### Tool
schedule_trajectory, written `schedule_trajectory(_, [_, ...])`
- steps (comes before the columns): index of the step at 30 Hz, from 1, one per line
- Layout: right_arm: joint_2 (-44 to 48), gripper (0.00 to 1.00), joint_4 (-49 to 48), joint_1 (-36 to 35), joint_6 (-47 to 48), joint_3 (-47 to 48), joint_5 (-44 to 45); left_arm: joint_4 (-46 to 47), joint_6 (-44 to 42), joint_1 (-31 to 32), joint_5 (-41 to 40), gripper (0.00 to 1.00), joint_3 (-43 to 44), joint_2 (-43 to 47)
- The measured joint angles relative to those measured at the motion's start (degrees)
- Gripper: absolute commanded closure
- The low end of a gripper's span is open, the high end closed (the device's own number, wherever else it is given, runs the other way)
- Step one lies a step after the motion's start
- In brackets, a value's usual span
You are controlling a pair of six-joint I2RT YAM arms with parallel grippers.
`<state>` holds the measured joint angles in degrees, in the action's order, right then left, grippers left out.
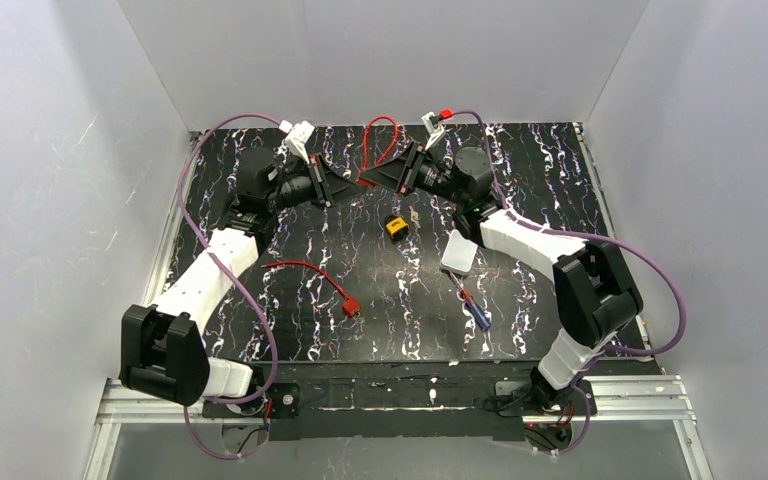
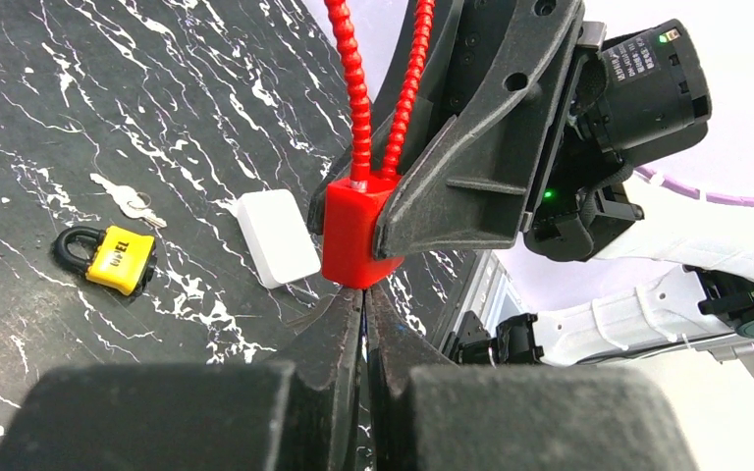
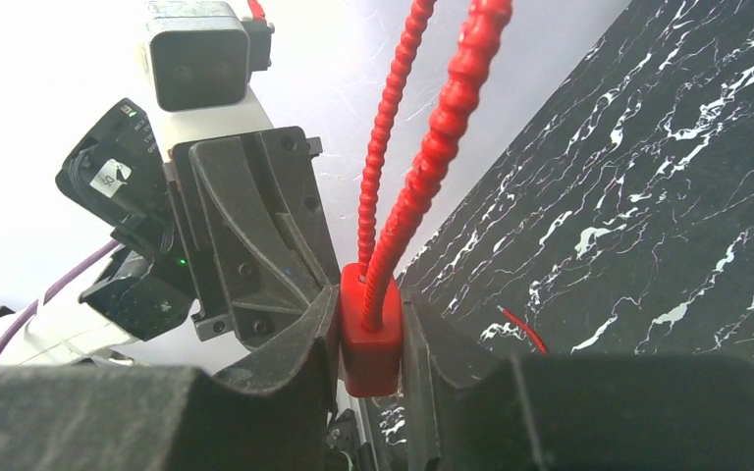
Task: Lock with the key
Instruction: Lock the lock.
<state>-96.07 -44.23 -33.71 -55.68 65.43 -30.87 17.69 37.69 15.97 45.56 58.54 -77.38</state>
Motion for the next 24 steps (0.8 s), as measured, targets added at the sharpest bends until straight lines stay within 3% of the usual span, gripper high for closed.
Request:
schedule_trajectory(3, [0.0, 0.99, -2.0, 0.0, -0.8, -1.0, 0.0, 0.2, 0.5, 0.0, 0.4, 1.0, -0.1, 0.0])
schedule_trajectory(6, [0.0, 0.99, -4.0, 0.1, -1.6, -1.9, -0.4, 1.2, 1.1, 0.0, 1.1, 0.85, -0.5, 0.0])
schedule_trajectory(13, [0.0, 0.99, -6.7, -0.1, -3.0, -2.6, -1.5, 3.0, 2.3, 0.0, 1.8, 0.76, -1.7, 0.0])
schedule_trajectory(24, [0.0, 0.99, -11.3, 0.1, -5.7, -3.5, -1.8, 8.0, 6.0, 0.0, 4.1, 1.0, -2.6, 0.0])
